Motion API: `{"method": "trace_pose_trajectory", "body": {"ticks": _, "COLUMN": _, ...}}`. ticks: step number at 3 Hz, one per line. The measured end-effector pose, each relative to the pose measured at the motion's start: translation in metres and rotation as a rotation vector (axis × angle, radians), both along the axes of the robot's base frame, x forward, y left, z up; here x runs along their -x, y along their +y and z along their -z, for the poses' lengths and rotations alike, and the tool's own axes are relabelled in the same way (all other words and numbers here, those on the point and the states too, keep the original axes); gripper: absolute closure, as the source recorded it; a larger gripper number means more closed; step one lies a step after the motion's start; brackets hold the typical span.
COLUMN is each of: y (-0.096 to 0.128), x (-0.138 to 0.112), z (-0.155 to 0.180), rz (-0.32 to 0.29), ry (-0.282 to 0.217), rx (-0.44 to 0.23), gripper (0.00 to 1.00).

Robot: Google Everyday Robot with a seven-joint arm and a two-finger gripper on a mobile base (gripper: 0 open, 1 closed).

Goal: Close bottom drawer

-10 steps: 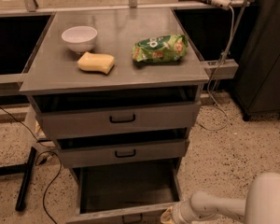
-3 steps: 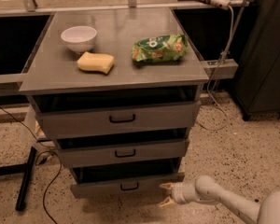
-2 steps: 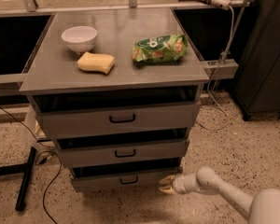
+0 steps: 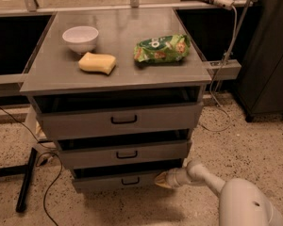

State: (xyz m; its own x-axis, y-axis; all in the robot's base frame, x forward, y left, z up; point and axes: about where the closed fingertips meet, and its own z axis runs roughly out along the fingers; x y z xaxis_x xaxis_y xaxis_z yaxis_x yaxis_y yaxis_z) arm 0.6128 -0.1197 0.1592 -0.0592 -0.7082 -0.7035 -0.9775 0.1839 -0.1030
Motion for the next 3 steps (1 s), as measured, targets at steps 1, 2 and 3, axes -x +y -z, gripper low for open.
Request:
{"method": "trace_pose_trajectory", "body": {"ticks": 1, "y": 0.004, "x": -0.006, "z": 0.001, "rz": -0.003, "ry": -0.004, "rx": 0.003, "gripper": 0.82}}
{"method": "trace_pose_trajectory", "body": {"ticks": 2, "y": 0.004, "x": -0.006, "z": 0.001, "rz": -0.003, "ry": -0.004, "rx": 0.003, "gripper": 0.58}}
{"method": "trace_pose_trajectory", "body": {"ticks": 3, "y": 0.007, "x": 0.006, "z": 0.002, "rz": -0.027, "ry": 0.017, "rx": -0.002, "gripper": 0.35}}
